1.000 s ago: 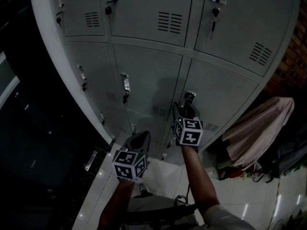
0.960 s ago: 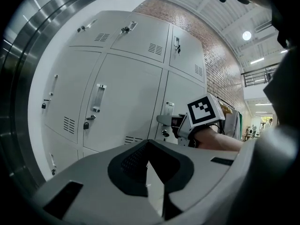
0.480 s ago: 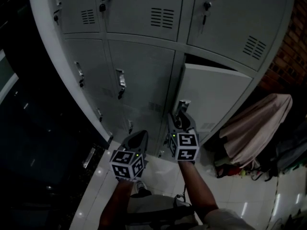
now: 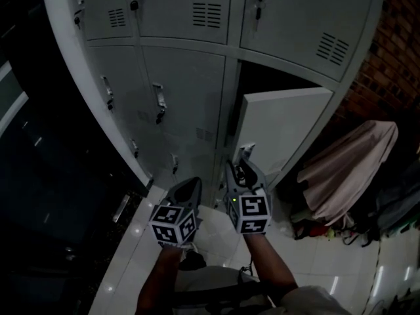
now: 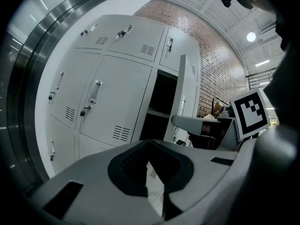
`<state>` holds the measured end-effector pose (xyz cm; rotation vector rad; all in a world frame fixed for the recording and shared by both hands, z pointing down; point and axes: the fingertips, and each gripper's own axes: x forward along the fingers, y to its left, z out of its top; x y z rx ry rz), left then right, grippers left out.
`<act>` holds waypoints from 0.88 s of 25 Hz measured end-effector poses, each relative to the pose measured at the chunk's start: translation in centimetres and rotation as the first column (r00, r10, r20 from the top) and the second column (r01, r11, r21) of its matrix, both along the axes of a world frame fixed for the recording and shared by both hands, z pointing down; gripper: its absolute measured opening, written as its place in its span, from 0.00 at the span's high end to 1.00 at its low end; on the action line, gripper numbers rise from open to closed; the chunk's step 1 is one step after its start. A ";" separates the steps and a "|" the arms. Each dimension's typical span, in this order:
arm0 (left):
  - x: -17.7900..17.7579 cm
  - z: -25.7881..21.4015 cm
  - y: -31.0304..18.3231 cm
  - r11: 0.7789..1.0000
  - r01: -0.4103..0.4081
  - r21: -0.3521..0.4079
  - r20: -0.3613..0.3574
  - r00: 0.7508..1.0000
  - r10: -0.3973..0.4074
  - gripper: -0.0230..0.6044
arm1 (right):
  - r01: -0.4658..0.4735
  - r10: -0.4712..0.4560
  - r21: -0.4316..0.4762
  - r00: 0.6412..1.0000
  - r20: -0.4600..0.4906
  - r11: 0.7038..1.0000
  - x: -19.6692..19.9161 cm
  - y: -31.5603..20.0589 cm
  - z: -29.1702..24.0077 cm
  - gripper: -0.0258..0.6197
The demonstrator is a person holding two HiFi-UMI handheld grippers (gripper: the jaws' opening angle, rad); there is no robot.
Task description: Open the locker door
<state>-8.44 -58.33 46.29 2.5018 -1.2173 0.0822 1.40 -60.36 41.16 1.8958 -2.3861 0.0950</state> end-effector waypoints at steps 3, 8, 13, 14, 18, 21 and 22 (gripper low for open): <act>0.5 0.0 1.3 1.000 0.010 0.002 -0.002 1.000 -0.010 0.97 | 0.018 -0.018 -0.010 1.000 0.001 1.000 0.3 1.5 0.2 0.74; 1.2 -0.2 3.5 1.000 0.030 0.007 -0.004 1.000 -0.030 0.97 | 0.066 -0.065 -0.029 0.998 0.022 0.997 1.1 4.1 0.5 0.78; 2.8 -0.3 5.9 0.999 0.031 0.013 0.000 1.000 -0.031 0.97 | 0.113 -0.113 -0.010 0.993 0.025 0.994 2.1 6.7 0.1 0.77; 3.1 -0.3 6.4 0.999 0.030 0.013 0.000 1.000 -0.030 0.97 | 0.116 -0.116 -0.012 0.993 0.020 0.993 2.4 7.2 0.2 0.77; 4.7 -0.2 8.4 1.000 0.022 0.010 0.001 1.000 -0.022 0.97 | 0.116 -0.116 -0.016 0.993 0.002 0.993 3.8 9.6 0.5 0.73; 5.9 0.1 9.9 1.000 0.010 0.007 0.004 1.000 -0.010 0.97 | 0.102 -0.102 0.028 0.995 -0.014 0.994 5.0 11.1 -0.3 0.73; 6.3 0.1 10.3 1.000 0.004 0.007 0.006 1.000 -0.004 0.97 | 0.098 -0.098 0.031 0.995 -0.012 0.995 5.4 11.6 -0.4 0.73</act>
